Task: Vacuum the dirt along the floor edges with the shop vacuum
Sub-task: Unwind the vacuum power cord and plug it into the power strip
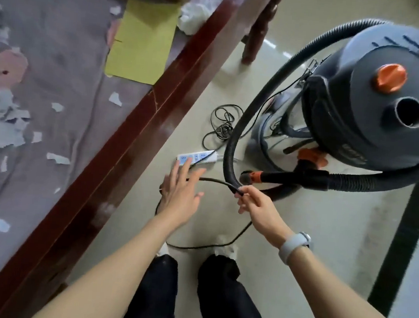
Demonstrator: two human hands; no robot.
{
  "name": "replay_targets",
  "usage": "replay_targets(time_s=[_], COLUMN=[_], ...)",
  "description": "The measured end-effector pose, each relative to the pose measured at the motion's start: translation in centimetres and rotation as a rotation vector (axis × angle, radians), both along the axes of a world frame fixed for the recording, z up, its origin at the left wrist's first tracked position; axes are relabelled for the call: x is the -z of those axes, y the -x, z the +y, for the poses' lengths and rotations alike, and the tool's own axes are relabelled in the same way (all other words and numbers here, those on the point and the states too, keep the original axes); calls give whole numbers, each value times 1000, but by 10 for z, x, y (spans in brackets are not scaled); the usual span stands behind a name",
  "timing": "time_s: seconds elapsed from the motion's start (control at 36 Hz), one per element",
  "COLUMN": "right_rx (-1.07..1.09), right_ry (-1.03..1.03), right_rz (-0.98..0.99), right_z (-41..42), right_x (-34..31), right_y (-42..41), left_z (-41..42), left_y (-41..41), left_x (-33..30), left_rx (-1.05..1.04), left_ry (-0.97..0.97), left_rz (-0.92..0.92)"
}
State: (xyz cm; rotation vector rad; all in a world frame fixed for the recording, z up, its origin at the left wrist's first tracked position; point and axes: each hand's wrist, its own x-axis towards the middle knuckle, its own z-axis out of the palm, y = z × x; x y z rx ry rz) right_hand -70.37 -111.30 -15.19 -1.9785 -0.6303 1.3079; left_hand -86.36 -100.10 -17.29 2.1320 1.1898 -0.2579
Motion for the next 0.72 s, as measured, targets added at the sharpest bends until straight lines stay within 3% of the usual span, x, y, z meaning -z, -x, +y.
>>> replay_targets(time_s=[0.11, 0.19, 0.44, 0.56, 0.61, 0.72], right_rx=[9, -141, -723, -753, -754, -956], right_ry=[2, 41, -4, -80, 25, 376], right_rz=[-23, -93, -565, -565, -592, -605], right_z=[0, 13, 87, 109, 110, 91], right_x=[71, 135, 314, 374, 396, 421], right_y=[7, 12, 17, 29, 23, 5], left_z=[9, 18, 62, 80, 87, 81], left_y=[-4, 4, 37, 40, 45, 59], left_x=[78, 142, 313, 360, 383, 412], left_rx=[15, -64, -49, -13, 0, 70], left_ry=[64, 99, -81, -108, -119, -25], left_rz=[-97, -127, -109, -134, -73, 57])
